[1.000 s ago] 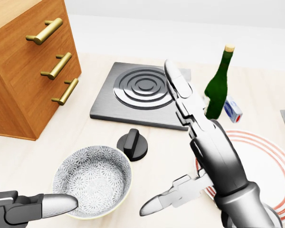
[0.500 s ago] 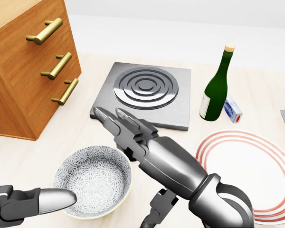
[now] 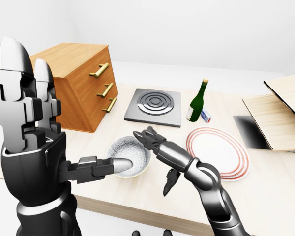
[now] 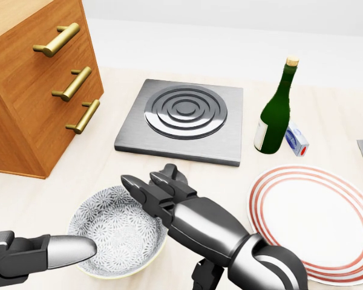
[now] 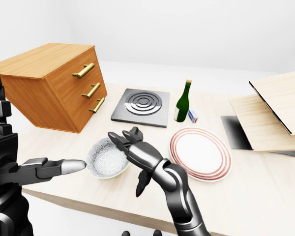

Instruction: Pick up the akita bowl and put it on the plate.

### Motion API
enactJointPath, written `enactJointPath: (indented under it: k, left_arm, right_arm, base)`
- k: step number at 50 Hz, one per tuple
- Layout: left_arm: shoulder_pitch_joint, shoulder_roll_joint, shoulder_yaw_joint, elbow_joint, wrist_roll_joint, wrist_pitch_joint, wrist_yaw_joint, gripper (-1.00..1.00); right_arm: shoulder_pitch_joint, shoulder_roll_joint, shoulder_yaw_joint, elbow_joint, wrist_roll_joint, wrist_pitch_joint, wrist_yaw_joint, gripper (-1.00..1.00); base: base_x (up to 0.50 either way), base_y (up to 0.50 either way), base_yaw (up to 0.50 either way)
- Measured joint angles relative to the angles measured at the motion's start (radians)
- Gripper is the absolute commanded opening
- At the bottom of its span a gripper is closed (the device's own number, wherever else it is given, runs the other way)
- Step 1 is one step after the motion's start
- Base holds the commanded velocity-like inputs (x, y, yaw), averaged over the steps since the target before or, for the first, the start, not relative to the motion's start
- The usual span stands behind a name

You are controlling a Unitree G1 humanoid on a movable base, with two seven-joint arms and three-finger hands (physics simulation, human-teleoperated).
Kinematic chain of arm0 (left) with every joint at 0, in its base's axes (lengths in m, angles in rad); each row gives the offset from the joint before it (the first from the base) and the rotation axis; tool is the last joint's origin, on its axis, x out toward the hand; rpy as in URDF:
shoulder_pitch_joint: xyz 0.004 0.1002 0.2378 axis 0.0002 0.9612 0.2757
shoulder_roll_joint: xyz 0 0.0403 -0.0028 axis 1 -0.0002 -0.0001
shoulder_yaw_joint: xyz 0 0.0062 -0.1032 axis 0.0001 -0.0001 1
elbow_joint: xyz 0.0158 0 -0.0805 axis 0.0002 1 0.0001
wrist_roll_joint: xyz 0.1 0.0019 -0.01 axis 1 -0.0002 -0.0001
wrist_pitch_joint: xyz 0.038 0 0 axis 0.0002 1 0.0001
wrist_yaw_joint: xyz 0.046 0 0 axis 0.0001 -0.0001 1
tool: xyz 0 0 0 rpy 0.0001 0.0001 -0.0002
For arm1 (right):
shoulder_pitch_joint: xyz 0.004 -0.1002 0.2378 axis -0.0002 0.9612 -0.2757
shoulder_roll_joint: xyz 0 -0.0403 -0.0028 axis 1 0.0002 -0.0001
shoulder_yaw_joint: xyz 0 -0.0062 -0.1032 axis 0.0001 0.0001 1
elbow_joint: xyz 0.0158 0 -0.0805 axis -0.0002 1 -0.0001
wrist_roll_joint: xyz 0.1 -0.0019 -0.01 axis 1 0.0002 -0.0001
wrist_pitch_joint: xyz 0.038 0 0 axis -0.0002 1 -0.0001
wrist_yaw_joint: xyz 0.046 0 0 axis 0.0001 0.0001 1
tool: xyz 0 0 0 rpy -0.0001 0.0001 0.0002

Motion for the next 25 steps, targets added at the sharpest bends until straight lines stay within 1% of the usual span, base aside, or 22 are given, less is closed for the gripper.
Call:
enactJointPath:
  k: [10, 19, 25]
  left_arm:
    - [-0.006, 0.002, 0.001, -0.001, 0.002, 0.0, -0.003, 1.0]
    - [-0.007, 0.002, 0.006, -0.005, -0.001, 0.0, -0.004, 1.0]
    - [-0.012, 0.004, 0.009, -0.007, -0.004, 0.0, -0.005, 1.0]
  right_arm:
    - [0.053, -0.022, 0.039, 0.028, -0.056, 0.0, 0.0, 1.0]
    - [0.074, -0.025, 0.068, 0.027, -0.116, 0.0, 0.0, 1.0]
    - [0.073, -0.019, 0.086, 0.003, -0.126, 0.0, 0.0, 1.0]
  base:
    - [0.0, 0.0, 0.0]
    - [0.0, 0.0, 0.0]
    - [0.0, 0.0, 0.0]
